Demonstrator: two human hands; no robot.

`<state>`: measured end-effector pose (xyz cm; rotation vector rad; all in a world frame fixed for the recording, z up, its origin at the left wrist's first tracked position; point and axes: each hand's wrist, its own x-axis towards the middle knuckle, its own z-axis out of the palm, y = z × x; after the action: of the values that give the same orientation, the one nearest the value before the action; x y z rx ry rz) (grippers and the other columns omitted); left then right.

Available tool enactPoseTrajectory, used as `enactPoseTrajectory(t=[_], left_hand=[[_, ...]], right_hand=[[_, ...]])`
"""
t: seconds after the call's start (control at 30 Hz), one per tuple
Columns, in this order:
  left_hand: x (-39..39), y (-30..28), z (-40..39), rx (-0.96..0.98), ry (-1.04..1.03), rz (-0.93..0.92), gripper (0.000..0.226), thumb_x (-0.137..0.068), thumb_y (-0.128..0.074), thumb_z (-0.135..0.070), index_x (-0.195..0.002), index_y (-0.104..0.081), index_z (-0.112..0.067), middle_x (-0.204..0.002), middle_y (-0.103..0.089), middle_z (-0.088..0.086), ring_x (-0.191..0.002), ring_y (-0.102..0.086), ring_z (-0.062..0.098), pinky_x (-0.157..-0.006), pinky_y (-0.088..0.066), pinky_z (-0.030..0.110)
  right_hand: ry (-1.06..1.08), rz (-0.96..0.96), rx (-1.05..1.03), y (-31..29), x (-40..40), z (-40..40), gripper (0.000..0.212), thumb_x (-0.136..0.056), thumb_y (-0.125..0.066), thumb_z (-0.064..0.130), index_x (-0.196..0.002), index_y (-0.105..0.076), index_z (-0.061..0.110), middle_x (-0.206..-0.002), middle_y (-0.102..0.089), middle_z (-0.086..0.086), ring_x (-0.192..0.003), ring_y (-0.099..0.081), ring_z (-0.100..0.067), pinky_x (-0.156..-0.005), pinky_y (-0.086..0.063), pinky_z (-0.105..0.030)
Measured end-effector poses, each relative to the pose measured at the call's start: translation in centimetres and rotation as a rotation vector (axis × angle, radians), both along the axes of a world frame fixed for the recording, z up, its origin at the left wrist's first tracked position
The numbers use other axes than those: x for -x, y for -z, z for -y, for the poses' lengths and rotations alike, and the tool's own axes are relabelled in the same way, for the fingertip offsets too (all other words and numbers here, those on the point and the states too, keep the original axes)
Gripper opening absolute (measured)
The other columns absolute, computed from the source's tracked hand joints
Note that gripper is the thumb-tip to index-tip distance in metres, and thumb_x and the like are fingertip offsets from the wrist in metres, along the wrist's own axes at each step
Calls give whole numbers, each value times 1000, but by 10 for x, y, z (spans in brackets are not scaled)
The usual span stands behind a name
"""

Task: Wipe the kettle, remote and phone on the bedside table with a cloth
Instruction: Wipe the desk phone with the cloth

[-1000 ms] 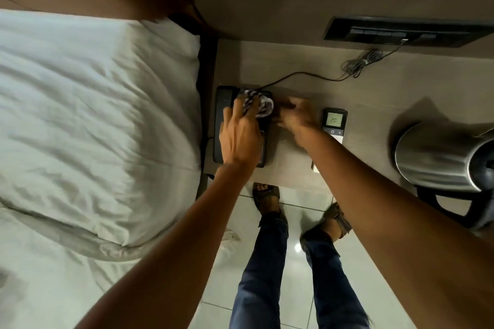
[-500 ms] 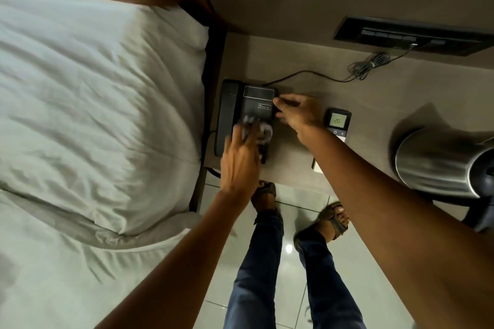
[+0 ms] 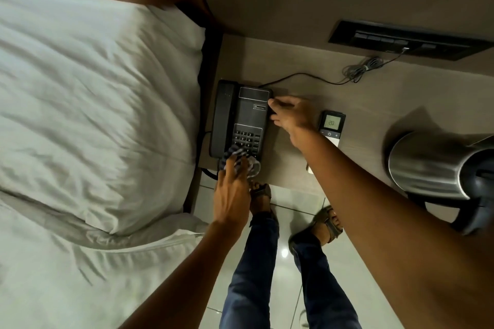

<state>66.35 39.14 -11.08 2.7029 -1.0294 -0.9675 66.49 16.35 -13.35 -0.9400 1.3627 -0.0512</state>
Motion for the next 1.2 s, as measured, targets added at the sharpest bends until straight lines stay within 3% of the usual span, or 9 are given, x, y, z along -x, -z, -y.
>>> enactPoseTrajectory(t=[0.13,0.3,0.5,0.63,0.8,0.87,0.93,1.07,1.2], left_hand=[[-3,-21,17,221,-115,-50,60,-99,-53,-2,-154,-44,-26,-153,-45,14,-123,-57,32,-89,-63,45],[-43,-19,107,282,-94,14,65,-93,-34,-50,-156,-31,-35,-165,-34,13,-137,-47,36,-104,-53,49],[-34,6,86,74,165,119,74,-91,-36,-29,-165,-31,-24,-178,-15,7,-141,-42,41,-113,-47,56],[-8,9,20,32,148,32,82,-92,-60,-4,-165,-30,-27,-179,-9,2,-145,-38,42,-118,-44,60],[2,-8,-7,60,124,5,66,-98,-57,0,-159,-45,-23,-174,-27,4,-143,-44,34,-111,-53,45],[3,-22,-3,141,-9,-21,47,-102,-55,-1,-144,-62,-18,-158,-52,7,-133,-58,28,-98,-56,24],[3,-42,10,228,-352,-144,31,-104,-54,-3,-129,-71,-12,-133,-71,12,-110,-73,23,-82,-58,15],[-1,-81,48,334,-1063,-565,20,-102,-61,-17,-117,-72,-10,-114,-76,19,-111,-73,38,-88,-62,45],[4,-112,85,445,-1371,-1011,38,-95,-63,-13,-132,-68,-7,-128,-75,22,-117,-73,37,-98,-60,45]], right_hand=[[7,-17,23,8,3,-5,32,-101,-71,20,-126,-70,0,-124,-74,-27,-112,-73,-48,-93,-60,-47],[-87,-83,76,20,3,-2,49,-100,-72,23,-143,-60,3,-138,-69,-22,-124,-69,-34,-107,-57,-48],[-114,-52,110,18,4,4,32,-99,-74,21,-125,-74,2,-123,-76,-20,-106,-74,-30,-100,-61,-46],[-107,-16,31,8,1,7,33,-103,-68,13,-131,-67,-5,-110,-70,-22,-70,-66,-26,-65,-55,-29],[-106,-5,4,1,6,-4,33,-105,-64,7,-135,-64,-6,-123,-70,-30,-84,-71,-31,-70,-55,-25],[-132,23,-18,-7,15,-13,35,-106,-62,8,-138,-63,-6,-115,-69,-22,-75,-67,-21,-63,-52,-16],[-142,69,-38,-16,28,-20,34,-109,-58,12,-139,-63,-3,-118,-69,-19,-93,-72,-28,-61,-51,-10],[-134,121,3,-39,61,-30,36,-110,-54,38,-135,-67,15,-131,-75,-7,-115,-75,-22,-92,-56,-25],[-117,178,-132,-73,99,-40,66,-94,-52,77,-143,-63,35,-142,-69,6,-128,-67,-14,-107,-54,-37]])
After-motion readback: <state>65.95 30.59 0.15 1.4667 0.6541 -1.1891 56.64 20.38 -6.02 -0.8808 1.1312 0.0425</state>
